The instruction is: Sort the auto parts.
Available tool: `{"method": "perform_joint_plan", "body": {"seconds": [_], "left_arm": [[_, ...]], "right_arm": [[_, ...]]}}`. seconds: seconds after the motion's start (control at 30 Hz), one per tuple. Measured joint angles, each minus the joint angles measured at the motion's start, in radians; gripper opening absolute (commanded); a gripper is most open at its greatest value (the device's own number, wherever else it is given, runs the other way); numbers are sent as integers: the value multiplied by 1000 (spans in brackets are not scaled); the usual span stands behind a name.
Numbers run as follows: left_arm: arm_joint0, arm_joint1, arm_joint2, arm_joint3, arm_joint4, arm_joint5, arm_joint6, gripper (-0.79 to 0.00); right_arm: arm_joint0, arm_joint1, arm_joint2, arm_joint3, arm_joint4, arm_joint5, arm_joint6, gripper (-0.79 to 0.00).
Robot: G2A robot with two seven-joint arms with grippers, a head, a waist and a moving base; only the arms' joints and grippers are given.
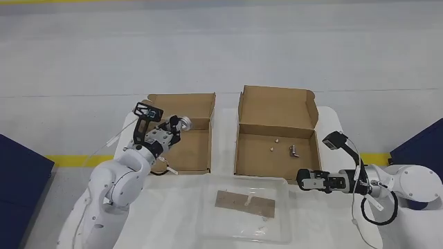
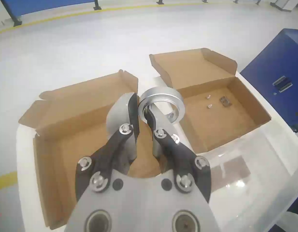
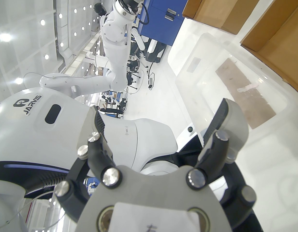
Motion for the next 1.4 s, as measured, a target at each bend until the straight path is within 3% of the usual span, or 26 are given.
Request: {"method": "perform_joint_plan", "body": {"seconds": [0.13, 0.33, 0.5, 0.73, 0.83, 1.07, 1.27, 1.4], "left_arm": [[-80, -10, 56, 42, 64, 105, -129, -785], [-262, -40, 176, 153, 139, 310, -407, -785], [-362, -62, 245, 260, 175, 402, -515, -785], [-359, -62, 244, 261, 173, 396, -508, -785], [-361, -65, 238, 302, 126, 369, -517, -785], [-522, -105, 324, 559, 71, 398, -752, -785], [-627, -153, 406, 792, 19, 445, -739, -785], [-628, -153, 409, 797, 22, 446, -739, -785]], "right_arm": [[0, 0, 0, 0, 0, 0, 0, 0], [0, 0, 0, 0, 0, 0, 0, 0], [0, 0, 0, 0, 0, 0, 0, 0], [0, 0, 0, 0, 0, 0, 0, 0], [0, 0, 0, 0, 0, 0, 0, 0], [0, 0, 0, 0, 0, 0, 0, 0], [0, 0, 0, 0, 0, 0, 0, 0], [0, 0, 0, 0, 0, 0, 0, 0]]}}
